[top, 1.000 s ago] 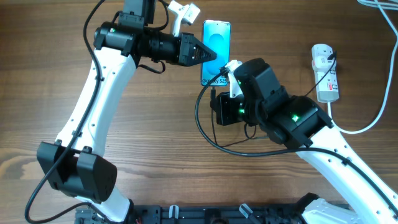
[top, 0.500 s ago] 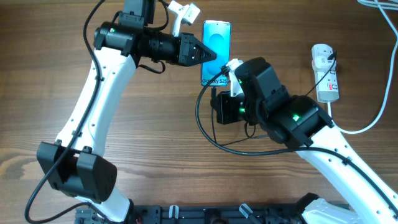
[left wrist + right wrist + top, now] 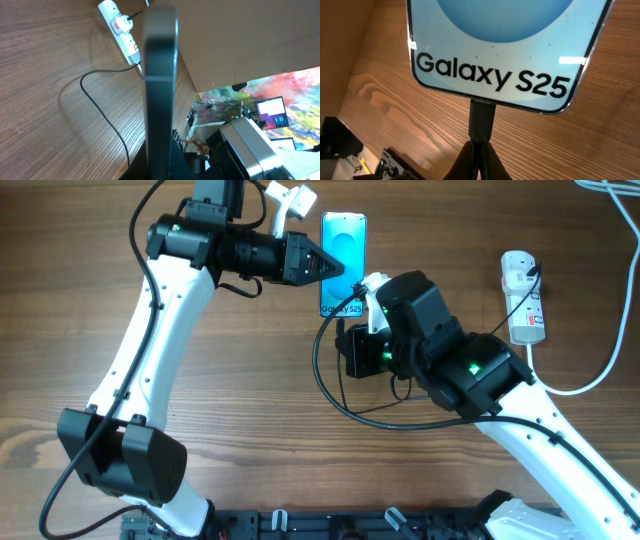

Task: Plug charger to phone and switch on socket
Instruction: 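Release the plug and pull the right gripper back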

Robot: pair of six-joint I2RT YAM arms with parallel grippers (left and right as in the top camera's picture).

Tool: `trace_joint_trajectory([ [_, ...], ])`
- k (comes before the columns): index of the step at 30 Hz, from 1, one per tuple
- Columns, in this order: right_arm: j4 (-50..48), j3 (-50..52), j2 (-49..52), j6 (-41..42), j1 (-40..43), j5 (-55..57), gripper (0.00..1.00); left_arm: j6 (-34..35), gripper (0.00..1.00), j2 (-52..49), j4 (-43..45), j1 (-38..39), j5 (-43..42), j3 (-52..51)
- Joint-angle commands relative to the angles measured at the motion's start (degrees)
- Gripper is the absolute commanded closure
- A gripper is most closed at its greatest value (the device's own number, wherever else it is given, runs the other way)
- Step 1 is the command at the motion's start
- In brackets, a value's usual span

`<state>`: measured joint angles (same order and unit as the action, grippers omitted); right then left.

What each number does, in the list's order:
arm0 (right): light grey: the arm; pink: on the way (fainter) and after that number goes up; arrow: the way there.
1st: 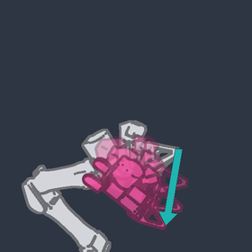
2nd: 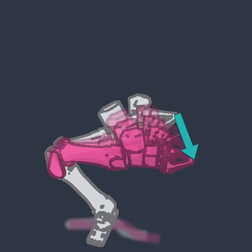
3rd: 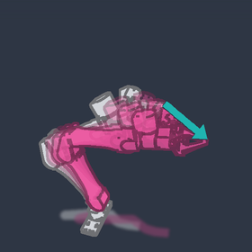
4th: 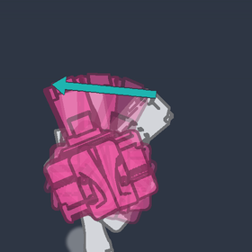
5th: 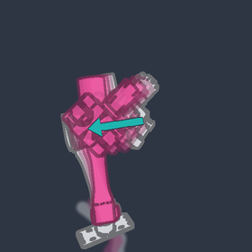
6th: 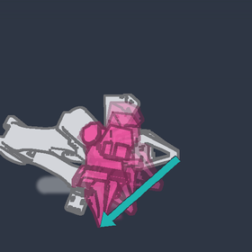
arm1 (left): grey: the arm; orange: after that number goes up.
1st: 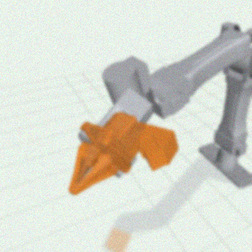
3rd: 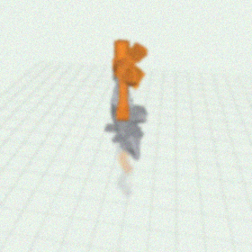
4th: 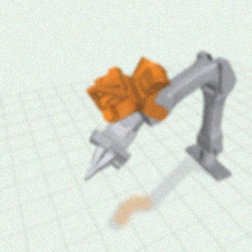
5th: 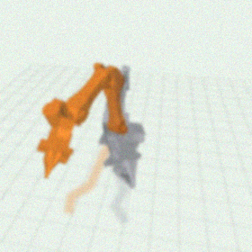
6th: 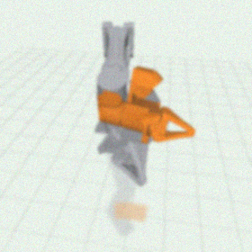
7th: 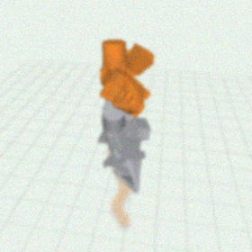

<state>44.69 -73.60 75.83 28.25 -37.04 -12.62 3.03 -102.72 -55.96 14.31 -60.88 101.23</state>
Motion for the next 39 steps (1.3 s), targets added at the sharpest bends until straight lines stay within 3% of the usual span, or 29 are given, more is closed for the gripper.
trace_joint_trajectory([
  [1, -2.38, -1.84, 0.35, -1.29, 0.37, 4.61, 0.96, -1.31, 0.96, 2.23, -1.11, 0.85, -2.29, 0.9],
  [13, -3.65, -2.21, 0.35, -1.27, 0.37, 9.22, 0.93, -1.31, 0.96, 2.23, -1.38, 2.32, -2.27, 0.9],
  [21, 0.66, -2.25, -3.28, -1.05, 0.37, 8.04, 0.57, -1.09, 0.96, 2.21, -1.31, 1.95, 5.31, 0.9],
  [25, 4.52, -2.25, -7.04, 0.52, 0.37, 8.15, 0.22, -0.74, 0.96, 2.21, -1.66, 0.59, 9.2, 0.87],
  [27, 6.19, -2.25, -8.76, 0.92, 0.37, 8.17, 0.11, -0.66, 0.96, 2.21, -2.84, 0.52, 12.74, 0.87],
  [28, 7.43, -2.25, -9.77, 2.23, 0.37, 8.9, 0.01, -0.68, 0.96, 2.14, -3.98, 0.66, 14.32, 0.87],
  [32, 11.06, -2.25, -10.8, 4.81, 0.37, 11.8, 0.0, 1.33, 0.96, 0.46, -6.03, 1.36, 19.02, -0.44],
  [39, 16.11, -2.25, -8.0, 4.87, 0.37, 12.17, 0.0, 3.41, 0.96, -7.34, -5.57, 1.33, 19.69, -4.72],
])
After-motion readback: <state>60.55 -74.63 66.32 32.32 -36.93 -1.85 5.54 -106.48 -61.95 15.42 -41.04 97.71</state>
